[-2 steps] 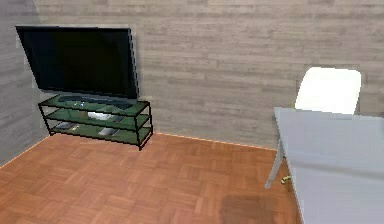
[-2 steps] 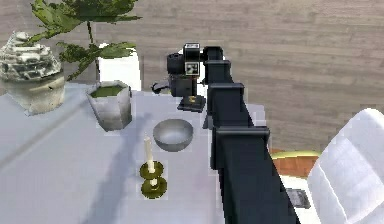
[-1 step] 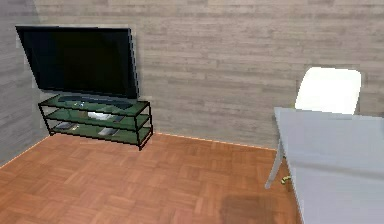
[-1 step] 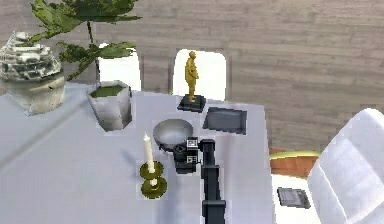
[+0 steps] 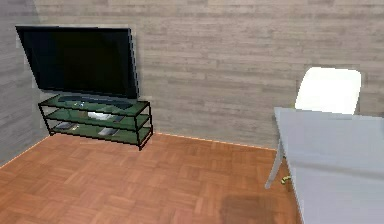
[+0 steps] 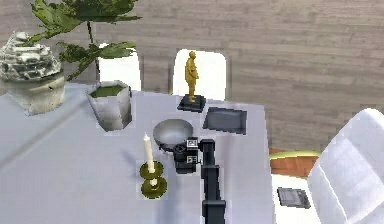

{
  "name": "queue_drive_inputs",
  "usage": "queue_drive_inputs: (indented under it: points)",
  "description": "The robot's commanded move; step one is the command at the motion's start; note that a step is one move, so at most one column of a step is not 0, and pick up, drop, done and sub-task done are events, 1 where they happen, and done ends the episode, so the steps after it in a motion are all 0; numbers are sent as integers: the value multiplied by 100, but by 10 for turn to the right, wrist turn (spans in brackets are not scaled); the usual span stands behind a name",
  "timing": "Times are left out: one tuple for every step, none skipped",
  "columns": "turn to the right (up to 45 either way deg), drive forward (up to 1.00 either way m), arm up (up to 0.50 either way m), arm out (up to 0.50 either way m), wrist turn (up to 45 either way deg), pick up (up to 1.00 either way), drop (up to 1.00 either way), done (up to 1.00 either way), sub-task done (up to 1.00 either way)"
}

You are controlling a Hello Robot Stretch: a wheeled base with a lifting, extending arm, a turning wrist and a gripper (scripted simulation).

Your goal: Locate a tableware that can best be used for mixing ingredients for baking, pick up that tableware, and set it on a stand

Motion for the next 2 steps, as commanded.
queue_drive_inputs:
  points:
    - [0, 0, 10, 0, 0, 0, 0, 0, 0]
    - [0, 0, 18, 0, 0, 0, 0, 0, 0]
